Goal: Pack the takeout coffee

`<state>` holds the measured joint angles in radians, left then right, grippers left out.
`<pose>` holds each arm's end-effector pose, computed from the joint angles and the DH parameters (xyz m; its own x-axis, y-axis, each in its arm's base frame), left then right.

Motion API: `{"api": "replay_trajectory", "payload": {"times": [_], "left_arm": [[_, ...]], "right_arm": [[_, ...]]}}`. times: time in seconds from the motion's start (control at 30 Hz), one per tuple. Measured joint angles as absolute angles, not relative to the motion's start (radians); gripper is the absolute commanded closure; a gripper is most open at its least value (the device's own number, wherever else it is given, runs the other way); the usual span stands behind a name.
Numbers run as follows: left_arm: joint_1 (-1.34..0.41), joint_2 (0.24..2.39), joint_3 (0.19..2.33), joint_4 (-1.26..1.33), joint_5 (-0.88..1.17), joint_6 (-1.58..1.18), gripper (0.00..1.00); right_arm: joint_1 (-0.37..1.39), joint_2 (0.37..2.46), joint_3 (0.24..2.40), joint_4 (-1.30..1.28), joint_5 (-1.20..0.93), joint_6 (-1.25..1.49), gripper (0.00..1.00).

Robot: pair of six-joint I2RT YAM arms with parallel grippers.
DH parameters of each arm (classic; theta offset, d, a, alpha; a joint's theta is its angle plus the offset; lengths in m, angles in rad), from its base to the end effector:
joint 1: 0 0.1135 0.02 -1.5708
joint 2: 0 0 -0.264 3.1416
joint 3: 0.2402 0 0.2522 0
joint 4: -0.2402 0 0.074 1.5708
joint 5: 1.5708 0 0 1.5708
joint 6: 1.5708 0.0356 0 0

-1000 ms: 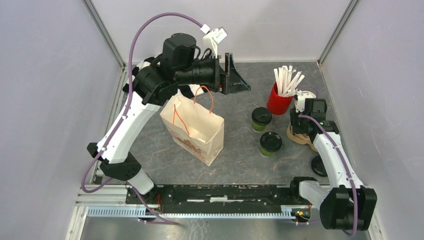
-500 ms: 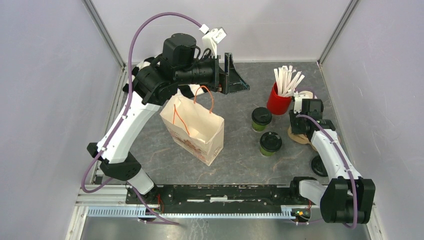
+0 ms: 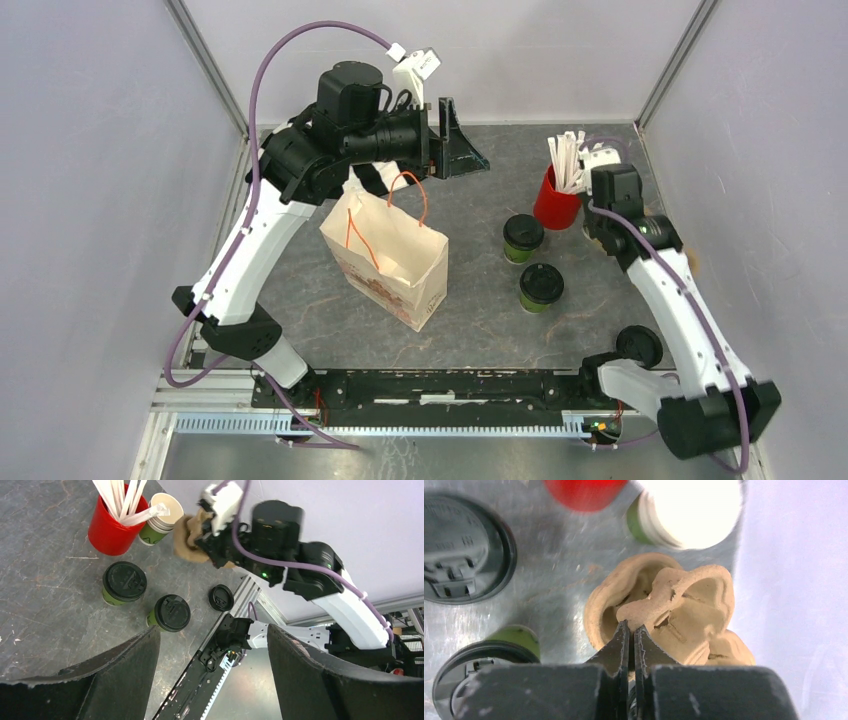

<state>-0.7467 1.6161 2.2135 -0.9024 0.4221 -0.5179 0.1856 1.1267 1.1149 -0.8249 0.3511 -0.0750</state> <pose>0.2120 -0.2160 0.5326 -0.6402 -0.0228 -0.7679 0.6784 0.4521 -0.5791 0.2226 0.0293 0.3292 -0.7316 -0.2089 -0.6489 -0.0016 0.9524 -0.3048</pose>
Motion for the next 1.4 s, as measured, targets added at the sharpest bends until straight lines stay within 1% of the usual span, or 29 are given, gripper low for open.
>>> {"api": "replay_trajectory", "payload": {"times": [0.07,0.13,0.23,0.33,0.5,0.57,0.6,0.67,0.73,0.83,0.9,0.93,1.03,1.1,1.17,1.3,1.4], "left_arm": [[-0.741,1.615,2.209,-0.904,0.421,-0.518,0.16],[-0.741,1.615,2.209,-0.904,0.421,-0.518,0.16],[-0.741,1.615,2.209,-0.903,0.425,-0.518,0.16],[-0.741,1.615,2.209,-0.904,0.424,-0.518,0.17],[-0.741,1.607,2.199,-0.904,0.424,-0.518,0.17],[-0.741,1.607,2.199,-0.904,0.424,-0.518,0.16],[-0.741,1.607,2.199,-0.904,0.422,-0.518,0.17],[-0.741,1.607,2.199,-0.904,0.421,-0.518,0.17],[-0.741,1.607,2.199,-0.904,0.422,-0.518,0.17],[-0.739,1.607,2.199,-0.904,0.421,-0.518,0.17],[-0.738,1.606,2.199,-0.904,0.421,-0.518,0.17],[-0.737,1.606,2.198,-0.904,0.421,-0.518,0.17],[-0.735,1.606,2.198,-0.904,0.422,-0.518,0.17],[-0.734,1.606,2.198,-0.904,0.421,-0.518,0.17],[-0.73,1.606,2.198,-0.904,0.422,-0.518,0.17],[-0.728,1.606,2.198,-0.903,0.424,-0.518,0.17],[-0.725,1.606,2.198,-0.903,0.424,-0.518,0.17]], "right_arm": [[0.2,1.056,1.087,-0.757,0.431,-0.094,1.0],[0.2,0.989,0.983,-0.694,0.49,-0.121,1.0],[0.196,0.998,0.887,-0.694,0.531,-0.15,1.0],[0.195,1.057,0.883,-0.705,0.483,-0.174,1.0],[0.195,0.977,0.838,-0.674,0.34,-0.245,1.0],[0.199,1.001,0.876,-0.729,0.317,-0.241,1.0],[0.201,1.004,0.883,-0.708,0.305,-0.243,1.0],[0.201,0.957,0.838,-0.639,0.289,-0.265,1.0],[0.202,0.94,0.818,-0.668,0.27,-0.278,1.0],[0.204,0.993,0.871,-0.7,0.253,-0.278,1.0],[0.215,0.984,0.844,-0.656,0.24,-0.299,1.0],[0.221,0.992,0.841,-0.678,0.237,-0.307,1.0],[0.266,1.063,0.904,-0.781,0.294,-0.31,1.0],[0.32,1.058,0.907,-0.77,0.351,-0.326,1.0],[0.355,1.031,0.863,-0.743,0.394,-0.349,1.0],[0.358,1.081,0.851,-0.807,0.453,-0.335,1.0],[0.36,1.049,0.844,-0.787,0.47,-0.347,1.0]]}}
